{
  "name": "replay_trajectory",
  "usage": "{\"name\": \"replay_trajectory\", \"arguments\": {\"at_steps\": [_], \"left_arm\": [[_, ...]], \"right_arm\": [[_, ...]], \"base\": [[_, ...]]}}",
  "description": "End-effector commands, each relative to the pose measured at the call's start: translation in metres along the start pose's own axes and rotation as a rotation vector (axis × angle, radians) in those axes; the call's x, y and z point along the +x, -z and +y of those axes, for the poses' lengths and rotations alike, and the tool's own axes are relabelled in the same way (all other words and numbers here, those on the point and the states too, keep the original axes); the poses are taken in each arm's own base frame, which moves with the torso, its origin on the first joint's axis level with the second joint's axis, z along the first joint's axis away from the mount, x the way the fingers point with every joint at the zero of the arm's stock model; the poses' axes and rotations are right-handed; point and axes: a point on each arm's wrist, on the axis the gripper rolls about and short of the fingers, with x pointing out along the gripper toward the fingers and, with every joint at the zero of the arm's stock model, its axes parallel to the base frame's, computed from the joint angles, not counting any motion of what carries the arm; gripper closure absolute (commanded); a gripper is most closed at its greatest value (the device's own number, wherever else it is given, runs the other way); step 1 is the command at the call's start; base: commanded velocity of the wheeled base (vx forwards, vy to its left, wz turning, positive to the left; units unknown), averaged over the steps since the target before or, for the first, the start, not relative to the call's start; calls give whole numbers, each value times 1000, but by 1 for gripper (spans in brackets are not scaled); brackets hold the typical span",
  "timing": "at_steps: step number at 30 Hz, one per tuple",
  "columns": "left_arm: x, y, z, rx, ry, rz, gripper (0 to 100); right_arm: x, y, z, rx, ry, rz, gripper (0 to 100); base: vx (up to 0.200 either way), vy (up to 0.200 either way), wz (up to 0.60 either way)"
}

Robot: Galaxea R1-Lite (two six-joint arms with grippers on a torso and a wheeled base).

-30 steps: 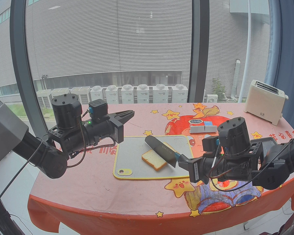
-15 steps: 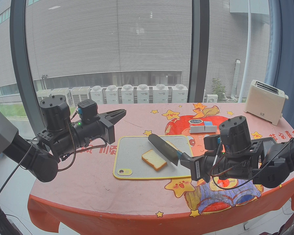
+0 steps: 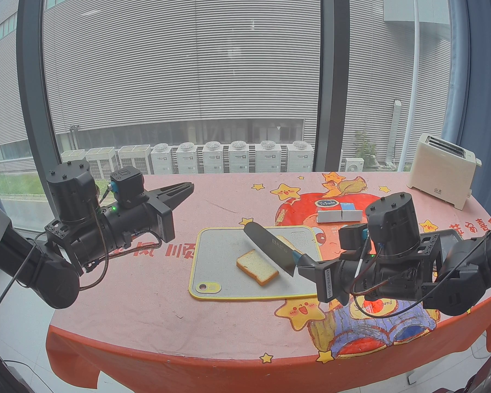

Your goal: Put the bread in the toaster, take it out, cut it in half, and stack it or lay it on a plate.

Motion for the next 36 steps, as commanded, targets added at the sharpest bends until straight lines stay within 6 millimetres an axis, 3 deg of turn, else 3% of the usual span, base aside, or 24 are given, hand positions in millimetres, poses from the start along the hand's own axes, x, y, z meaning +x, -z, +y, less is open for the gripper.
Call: {"name": "replay_trajectory", "arguments": {"at_steps": [1,12,20,22,30,36], "left_arm": [[-8,1,0,-2,-10,5,100],[-20,11,-3,-3,-16,7,100],[-39,9,3,4,-70,-10,100],[-55,14,9,-4,-112,12,100],[-85,26,13,17,-225,-29,100],[-105,42,3,5,-241,2,100]], "right_arm": [[-4,-2,2,-2,-8,-12,100],[-8,-4,2,-3,-8,-25,100],[-15,-7,3,-5,-13,-47,100],[-16,-7,2,-28,-13,-46,100],[-21,-9,2,-35,-13,-61,100],[-21,-9,3,-36,-15,-62,100]], "base": [[0,0,0],[0,0,0],[0,0,0],[0,0,0],[0,0,0],[0,0,0]]}}
